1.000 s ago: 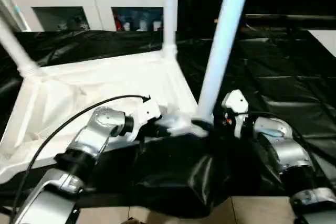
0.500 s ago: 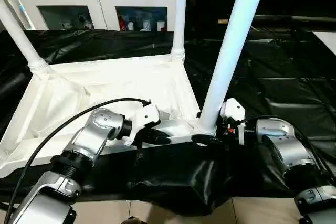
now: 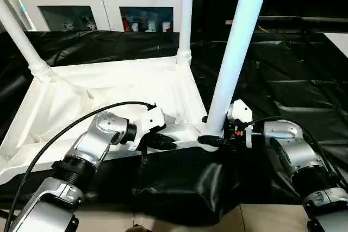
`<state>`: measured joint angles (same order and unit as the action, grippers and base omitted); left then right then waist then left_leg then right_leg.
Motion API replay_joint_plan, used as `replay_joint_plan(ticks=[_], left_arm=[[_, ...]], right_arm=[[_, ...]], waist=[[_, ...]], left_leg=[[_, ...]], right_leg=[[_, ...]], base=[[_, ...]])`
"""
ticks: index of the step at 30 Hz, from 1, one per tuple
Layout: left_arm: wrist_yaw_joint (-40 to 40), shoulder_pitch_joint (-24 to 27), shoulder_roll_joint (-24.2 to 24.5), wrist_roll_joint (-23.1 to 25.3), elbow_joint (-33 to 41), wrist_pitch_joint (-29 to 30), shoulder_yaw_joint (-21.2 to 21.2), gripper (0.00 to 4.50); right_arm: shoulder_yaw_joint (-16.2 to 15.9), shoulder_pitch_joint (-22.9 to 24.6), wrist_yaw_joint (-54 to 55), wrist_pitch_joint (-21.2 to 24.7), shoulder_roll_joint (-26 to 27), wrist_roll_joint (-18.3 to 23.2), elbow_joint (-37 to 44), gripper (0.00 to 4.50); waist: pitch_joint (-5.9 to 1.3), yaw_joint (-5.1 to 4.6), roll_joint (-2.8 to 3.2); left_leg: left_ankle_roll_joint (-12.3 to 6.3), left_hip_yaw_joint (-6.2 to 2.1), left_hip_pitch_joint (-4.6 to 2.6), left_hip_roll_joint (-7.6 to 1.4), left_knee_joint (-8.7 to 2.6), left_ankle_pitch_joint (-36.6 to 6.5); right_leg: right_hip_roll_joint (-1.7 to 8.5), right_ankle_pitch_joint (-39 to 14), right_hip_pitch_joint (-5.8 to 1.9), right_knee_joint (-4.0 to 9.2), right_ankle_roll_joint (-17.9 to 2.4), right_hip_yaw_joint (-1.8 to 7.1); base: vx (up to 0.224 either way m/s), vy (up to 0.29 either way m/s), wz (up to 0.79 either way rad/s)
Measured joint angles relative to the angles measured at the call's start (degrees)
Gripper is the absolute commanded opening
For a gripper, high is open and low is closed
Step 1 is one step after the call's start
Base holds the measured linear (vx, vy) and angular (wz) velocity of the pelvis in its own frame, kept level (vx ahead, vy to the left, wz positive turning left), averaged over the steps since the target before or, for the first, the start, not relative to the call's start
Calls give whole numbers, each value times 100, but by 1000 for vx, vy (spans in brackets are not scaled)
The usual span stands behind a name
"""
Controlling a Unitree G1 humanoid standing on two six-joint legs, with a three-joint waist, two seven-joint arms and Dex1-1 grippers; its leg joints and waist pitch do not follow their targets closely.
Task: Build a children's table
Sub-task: Rotate leg to tighten
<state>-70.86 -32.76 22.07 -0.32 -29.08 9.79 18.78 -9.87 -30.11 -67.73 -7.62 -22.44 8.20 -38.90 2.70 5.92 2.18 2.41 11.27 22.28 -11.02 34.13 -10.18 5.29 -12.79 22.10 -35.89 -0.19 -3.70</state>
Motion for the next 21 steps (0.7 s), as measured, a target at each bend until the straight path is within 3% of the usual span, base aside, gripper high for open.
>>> replay_joint_plan(ticks=[4,9,13,21], left_arm=[[40,1,0,5,-1,8,0,0],[548,-103,-122,129,-173,13,-50,0],[1349,-405,-521,299,-682,19,-152,0],[2383,-808,-1098,458,-1335,59,-211,0]], right_arm=[[14,0,89,-4,35,-2,-24,274],[305,-59,1056,193,431,8,-280,274],[740,-89,2811,400,1042,-19,-428,273],[1103,-330,5496,219,1901,-360,-815,272]], waist=[[0,-5,-1],[1,-72,-1],[0,-112,-1],[-2,-100,3]], left_leg=[[-1,0,0,0,1,1],[1,-1,-3,-1,20,0],[3,0,-10,0,21,1],[6,0,-15,2,17,1]], right_leg=[[0,0,0,-2,0,0],[0,1,0,-18,-2,4],[0,5,-2,-21,-4,9],[0,6,-7,-16,-3,10]], base=[[0,0,0],[0,0,0],[0,0,0],[0,0,0]])
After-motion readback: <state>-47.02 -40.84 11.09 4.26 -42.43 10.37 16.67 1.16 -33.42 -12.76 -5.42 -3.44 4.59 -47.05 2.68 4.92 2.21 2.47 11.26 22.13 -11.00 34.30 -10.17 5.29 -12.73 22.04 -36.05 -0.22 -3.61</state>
